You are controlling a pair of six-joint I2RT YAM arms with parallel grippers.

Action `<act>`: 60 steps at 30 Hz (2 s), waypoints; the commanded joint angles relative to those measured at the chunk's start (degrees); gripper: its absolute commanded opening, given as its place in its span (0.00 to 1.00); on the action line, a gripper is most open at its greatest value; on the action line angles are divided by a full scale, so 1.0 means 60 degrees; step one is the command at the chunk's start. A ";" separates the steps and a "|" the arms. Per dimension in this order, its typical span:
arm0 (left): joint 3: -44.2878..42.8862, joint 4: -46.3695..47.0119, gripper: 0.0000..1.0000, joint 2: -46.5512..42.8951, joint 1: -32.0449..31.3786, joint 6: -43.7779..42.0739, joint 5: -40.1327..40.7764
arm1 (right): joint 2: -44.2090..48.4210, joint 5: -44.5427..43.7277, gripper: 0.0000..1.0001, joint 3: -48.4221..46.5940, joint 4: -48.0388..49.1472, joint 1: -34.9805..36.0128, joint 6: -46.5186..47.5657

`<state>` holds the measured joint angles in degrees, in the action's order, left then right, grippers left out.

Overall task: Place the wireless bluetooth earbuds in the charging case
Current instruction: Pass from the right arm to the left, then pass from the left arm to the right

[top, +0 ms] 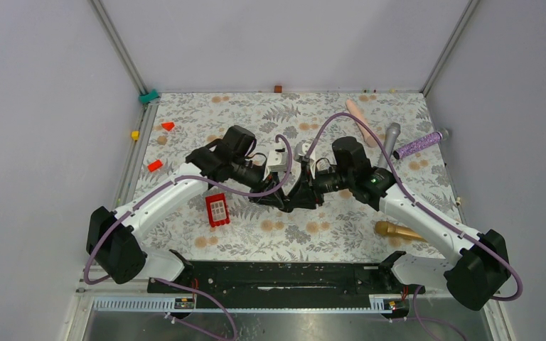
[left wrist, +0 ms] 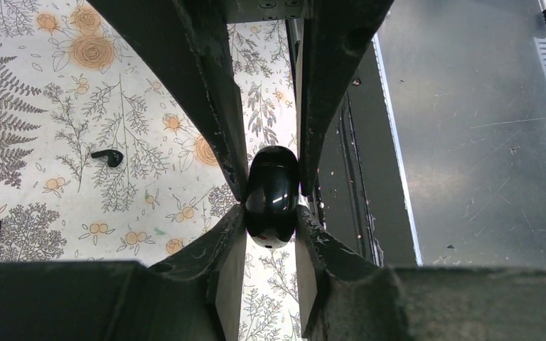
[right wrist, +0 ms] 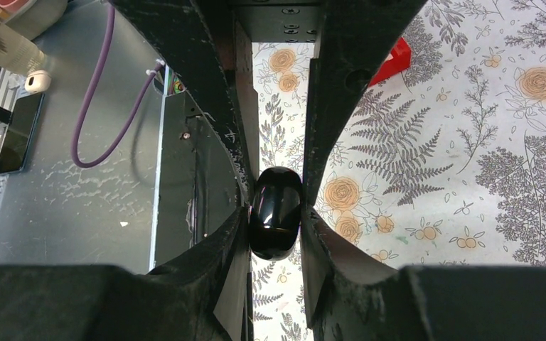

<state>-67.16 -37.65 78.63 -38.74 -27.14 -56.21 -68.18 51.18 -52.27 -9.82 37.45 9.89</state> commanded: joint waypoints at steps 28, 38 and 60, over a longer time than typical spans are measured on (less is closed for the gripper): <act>0.2476 0.6784 0.00 -0.1408 0.1540 0.5492 -0.1313 | 0.0196 -0.0264 0.79 0.1513 0.6019 -0.1235 -0.3894; 0.2886 0.7794 0.00 -0.1620 0.1766 0.6183 -0.1242 | 0.0018 0.0214 0.71 0.1707 0.6534 -0.1236 -0.4192; 0.3088 0.8104 0.02 -0.1650 0.1854 0.6214 -0.1280 | -0.0344 0.0886 0.36 0.1762 0.7193 -0.1059 -0.4743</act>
<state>-48.90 7.64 70.48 -27.75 10.59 -61.98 -69.84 54.43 -41.71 29.23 30.44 -17.37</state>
